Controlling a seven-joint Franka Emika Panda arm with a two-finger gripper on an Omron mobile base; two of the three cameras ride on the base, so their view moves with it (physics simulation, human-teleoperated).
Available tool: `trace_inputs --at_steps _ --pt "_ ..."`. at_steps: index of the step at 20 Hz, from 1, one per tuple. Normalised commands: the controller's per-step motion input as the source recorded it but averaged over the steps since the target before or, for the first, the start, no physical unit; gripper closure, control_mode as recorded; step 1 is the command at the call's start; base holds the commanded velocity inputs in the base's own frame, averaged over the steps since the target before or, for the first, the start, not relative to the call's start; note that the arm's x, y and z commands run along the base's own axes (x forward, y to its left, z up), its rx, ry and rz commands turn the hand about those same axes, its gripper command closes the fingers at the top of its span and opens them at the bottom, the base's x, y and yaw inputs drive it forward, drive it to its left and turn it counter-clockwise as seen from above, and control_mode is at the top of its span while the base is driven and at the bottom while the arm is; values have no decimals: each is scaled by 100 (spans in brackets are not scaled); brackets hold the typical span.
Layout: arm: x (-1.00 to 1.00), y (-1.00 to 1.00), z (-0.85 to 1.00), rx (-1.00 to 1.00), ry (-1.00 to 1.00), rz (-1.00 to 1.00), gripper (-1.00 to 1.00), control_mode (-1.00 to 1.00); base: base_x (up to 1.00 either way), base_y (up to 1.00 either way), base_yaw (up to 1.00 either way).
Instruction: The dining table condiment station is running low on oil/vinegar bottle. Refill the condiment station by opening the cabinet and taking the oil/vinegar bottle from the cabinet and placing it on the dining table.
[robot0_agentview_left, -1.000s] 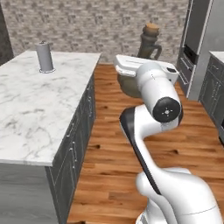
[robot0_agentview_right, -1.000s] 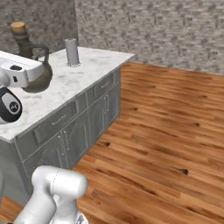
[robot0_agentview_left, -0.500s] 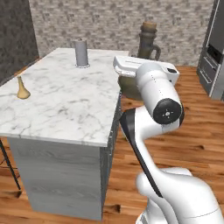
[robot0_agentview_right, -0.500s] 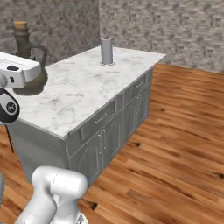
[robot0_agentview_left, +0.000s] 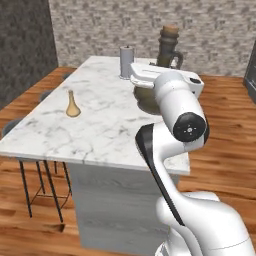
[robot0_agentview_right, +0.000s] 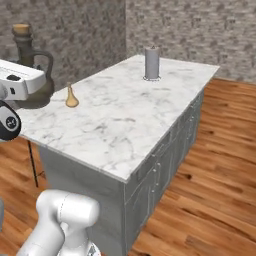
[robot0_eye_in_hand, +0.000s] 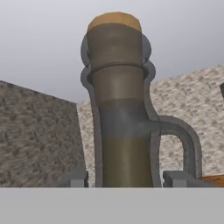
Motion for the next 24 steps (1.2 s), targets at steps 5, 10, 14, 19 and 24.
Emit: trace_inputs --at_steps 5,10,14,19,24 --pt "0 0 0 0 0 0 100 100 35 100 0" --pt "0 0 0 0 0 0 100 100 38 100 -1" --pt "0 0 0 0 0 0 100 100 29 100 -8" --pt "0 0 0 0 0 0 100 100 32 100 -8" --pt "0 0 0 0 0 0 100 100 50 100 -15"
